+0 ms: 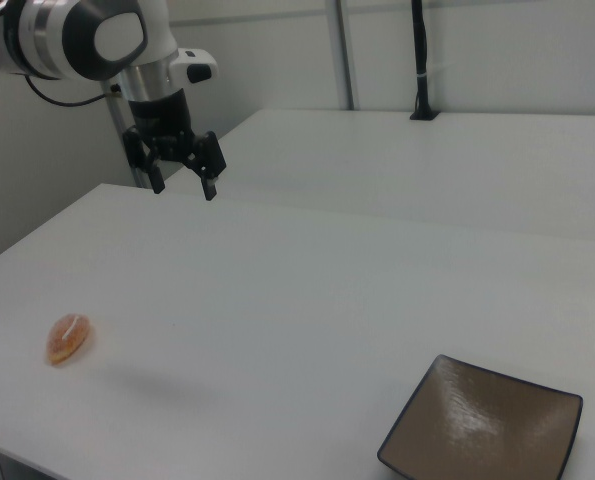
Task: Bread is placed on a ceramic plate
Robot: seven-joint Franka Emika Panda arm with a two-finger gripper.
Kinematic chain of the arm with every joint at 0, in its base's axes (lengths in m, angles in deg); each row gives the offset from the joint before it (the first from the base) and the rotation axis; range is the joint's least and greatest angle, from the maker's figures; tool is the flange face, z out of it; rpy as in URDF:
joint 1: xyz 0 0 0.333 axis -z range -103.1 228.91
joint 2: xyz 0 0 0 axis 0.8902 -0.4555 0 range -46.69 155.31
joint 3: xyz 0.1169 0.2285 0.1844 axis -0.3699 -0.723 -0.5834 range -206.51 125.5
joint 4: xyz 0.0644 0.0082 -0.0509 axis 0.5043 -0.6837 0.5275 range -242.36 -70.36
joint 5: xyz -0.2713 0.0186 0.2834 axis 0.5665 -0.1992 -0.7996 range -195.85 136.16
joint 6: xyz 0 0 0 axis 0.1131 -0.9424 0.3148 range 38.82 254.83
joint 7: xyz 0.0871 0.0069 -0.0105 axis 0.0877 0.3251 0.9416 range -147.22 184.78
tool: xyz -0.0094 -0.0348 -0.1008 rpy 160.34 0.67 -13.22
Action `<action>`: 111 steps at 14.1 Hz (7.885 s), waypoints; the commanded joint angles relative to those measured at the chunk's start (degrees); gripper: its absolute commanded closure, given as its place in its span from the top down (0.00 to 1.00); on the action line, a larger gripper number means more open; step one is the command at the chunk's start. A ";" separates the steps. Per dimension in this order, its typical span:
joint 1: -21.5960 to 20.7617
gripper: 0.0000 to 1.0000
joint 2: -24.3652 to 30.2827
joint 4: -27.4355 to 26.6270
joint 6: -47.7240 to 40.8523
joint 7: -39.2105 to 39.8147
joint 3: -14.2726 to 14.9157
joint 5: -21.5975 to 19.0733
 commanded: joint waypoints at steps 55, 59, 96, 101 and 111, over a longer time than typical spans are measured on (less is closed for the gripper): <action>-17.13 0.51 -20.29 -18.79 32.07 -23.36 -20.85 8.42; -16.96 0.36 -19.50 -18.79 31.20 -23.10 -20.85 8.42; 10.98 0.23 1.69 -5.96 1.38 23.11 5.61 0.59; 18.62 0.24 -5.95 -5.78 13.76 29.37 6.58 0.86; 24.17 0.25 -18.43 -5.78 28.37 43.09 12.20 1.12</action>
